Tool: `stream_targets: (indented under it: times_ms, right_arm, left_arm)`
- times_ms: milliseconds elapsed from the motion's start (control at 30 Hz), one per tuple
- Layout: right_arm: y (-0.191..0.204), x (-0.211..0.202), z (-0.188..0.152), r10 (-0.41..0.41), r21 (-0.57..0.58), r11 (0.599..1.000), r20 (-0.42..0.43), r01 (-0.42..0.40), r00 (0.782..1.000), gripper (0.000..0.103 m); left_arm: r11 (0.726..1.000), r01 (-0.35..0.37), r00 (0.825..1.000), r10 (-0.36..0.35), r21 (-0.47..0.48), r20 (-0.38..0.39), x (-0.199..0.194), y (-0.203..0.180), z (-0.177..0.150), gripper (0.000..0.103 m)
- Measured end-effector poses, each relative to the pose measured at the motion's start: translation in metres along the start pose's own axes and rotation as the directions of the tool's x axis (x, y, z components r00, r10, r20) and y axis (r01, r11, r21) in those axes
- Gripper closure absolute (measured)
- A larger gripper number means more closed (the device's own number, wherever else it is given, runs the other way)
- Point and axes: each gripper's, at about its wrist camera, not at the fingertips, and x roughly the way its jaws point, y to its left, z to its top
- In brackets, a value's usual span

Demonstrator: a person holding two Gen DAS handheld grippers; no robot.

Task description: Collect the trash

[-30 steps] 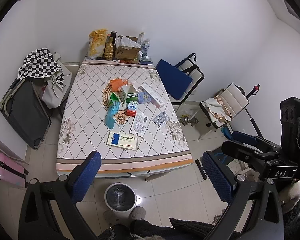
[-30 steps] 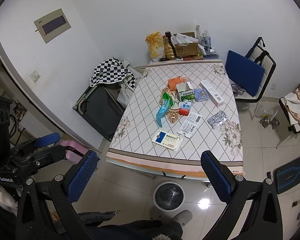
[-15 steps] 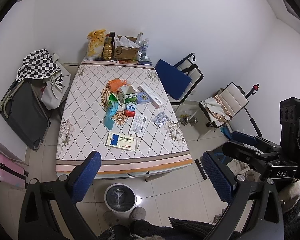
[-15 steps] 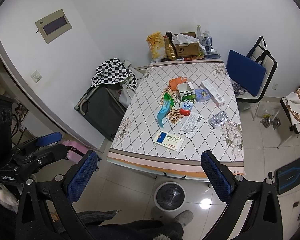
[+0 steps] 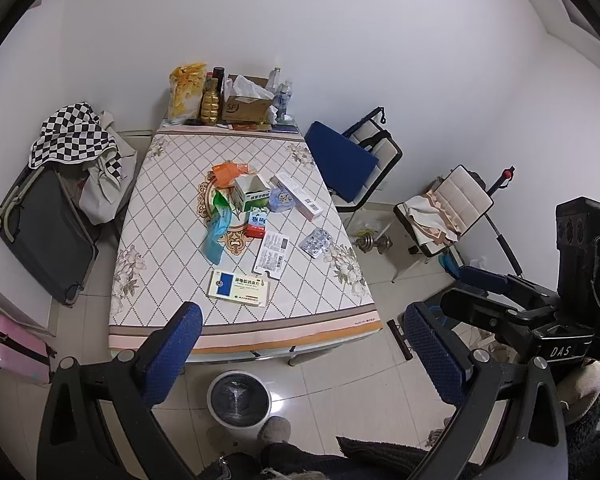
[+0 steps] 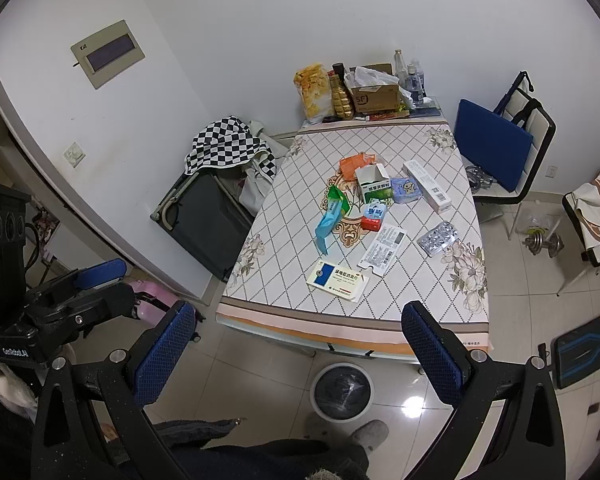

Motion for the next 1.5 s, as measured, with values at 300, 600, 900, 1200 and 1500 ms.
stream_targets:
  times_ms: [300, 600, 900, 1200, 1500]
  right_arm:
    - [-0.001, 0.000, 0.000, 0.001, 0.004, 1.000, -0.001, -0.001, 1.000, 0.000]
    - [-0.001, 0.000, 0.001, 0.004, 0.005, 1.000, -0.001, -0.004, 1.000, 0.000]
    - [0.000, 0.000, 0.000, 0.008, 0.008, 1.000, -0.001, -0.008, 1.000, 0.000]
    - [0.001, 0.001, -0.002, 0.011, 0.015, 1.000, -0.003, -0.011, 1.000, 0.000]
    - [-0.002, 0.010, -0.004, -0.001, 0.063, 0.998, -0.005, 0.001, 1.000, 0.000]
  left_arm:
    - [1.000, 0.005, 1.000, -0.005, 0.001, 0.000, 0.002, -0.004, 0.002, 0.000]
    - [1.000, 0.013, 1.000, -0.013, 0.004, -0.004, 0.009, -0.007, -0.002, 0.000]
    - [1.000, 0.012, 1.000, -0.012, 0.003, -0.003, 0.011, -0.007, -0.002, 0.000]
    - [1.000, 0.013, 1.000, -0.013, 0.002, -0.003, 0.011, -0.007, -0.002, 0.000]
    - [0.997, -0.078, 0.997, 0.078, 0.015, 0.003, 0.022, -0.008, 0.002, 0.000]
